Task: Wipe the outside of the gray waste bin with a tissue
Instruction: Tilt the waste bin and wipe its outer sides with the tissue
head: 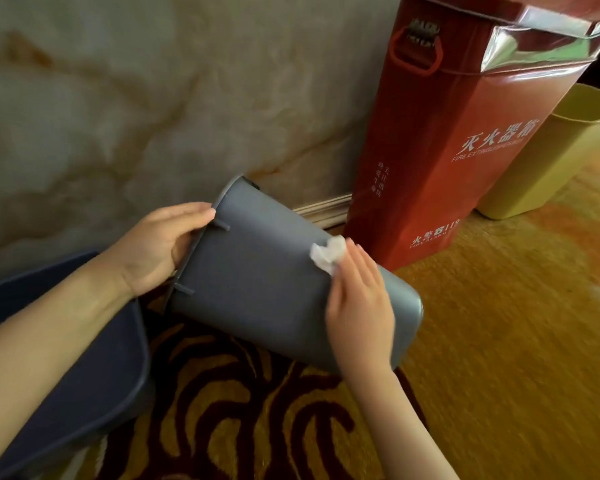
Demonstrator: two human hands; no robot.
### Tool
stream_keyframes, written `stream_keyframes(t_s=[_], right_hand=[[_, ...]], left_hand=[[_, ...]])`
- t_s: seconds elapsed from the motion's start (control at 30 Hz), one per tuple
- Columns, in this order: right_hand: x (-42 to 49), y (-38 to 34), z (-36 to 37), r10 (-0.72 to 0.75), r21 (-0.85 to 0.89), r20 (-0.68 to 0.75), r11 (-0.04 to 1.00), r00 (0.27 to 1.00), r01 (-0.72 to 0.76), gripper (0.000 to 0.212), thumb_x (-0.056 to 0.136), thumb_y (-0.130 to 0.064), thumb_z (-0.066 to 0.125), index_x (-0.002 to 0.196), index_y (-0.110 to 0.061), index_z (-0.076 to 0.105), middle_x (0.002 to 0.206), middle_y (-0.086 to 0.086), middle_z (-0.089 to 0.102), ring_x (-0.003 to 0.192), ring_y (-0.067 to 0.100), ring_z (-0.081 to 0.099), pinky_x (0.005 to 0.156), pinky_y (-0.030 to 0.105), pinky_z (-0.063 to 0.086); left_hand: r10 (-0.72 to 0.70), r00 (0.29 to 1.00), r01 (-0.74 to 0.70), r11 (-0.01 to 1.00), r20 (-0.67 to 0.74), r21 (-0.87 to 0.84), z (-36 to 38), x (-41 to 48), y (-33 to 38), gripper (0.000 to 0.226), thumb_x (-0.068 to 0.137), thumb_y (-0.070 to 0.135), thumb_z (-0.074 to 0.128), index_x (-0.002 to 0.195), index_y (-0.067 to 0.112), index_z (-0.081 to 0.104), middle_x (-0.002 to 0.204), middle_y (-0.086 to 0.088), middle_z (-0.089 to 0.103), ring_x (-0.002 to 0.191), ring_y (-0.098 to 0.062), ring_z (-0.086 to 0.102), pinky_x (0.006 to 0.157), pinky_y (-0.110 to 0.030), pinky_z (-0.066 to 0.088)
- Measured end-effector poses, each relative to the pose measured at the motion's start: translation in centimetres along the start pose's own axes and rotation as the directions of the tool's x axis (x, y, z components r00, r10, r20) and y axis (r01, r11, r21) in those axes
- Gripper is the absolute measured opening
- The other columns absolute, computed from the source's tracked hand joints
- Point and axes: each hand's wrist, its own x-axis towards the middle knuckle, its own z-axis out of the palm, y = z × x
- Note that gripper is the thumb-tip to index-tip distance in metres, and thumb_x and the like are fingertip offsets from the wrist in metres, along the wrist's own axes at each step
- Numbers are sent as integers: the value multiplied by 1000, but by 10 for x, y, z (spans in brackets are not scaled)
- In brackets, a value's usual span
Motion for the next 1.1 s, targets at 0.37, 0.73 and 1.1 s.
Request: stream_keyframes(t_s=[0.37, 0.73, 1.1], right_hand=[[-79, 81, -19, 415, 30, 20, 909, 910, -415, 30, 90, -7, 55, 118, -12, 64, 119, 6, 67, 112, 22, 59, 96, 31, 44], [-74, 13, 15, -54, 108, -20, 993, 998, 55, 38, 86, -2, 59, 124, -6, 58, 130, 3, 57, 127, 12, 42, 109, 24, 28], [-99, 76, 10, 306, 132, -197, 950, 931, -284, 35, 79, 8, 65, 111, -7, 67, 111, 10, 69, 106, 30, 63, 95, 20, 42]], left_hand=[[-124, 966, 220, 852, -225, 474, 33, 9, 18, 37, 91, 30, 50, 105, -2, 64, 115, -14, 65, 111, -27, 58, 105, -43, 38], [-33, 984, 138, 765, -176, 629, 46, 1, 25, 30, 91, 33, 47, 87, 11, 68, 83, -4, 69, 82, -17, 60, 73, -32, 45], [-8, 994, 79, 750, -112, 656, 50, 1, 20, 13, 85, 22, 60, 72, 22, 62, 70, 4, 70, 61, -11, 63, 59, -23, 45]])
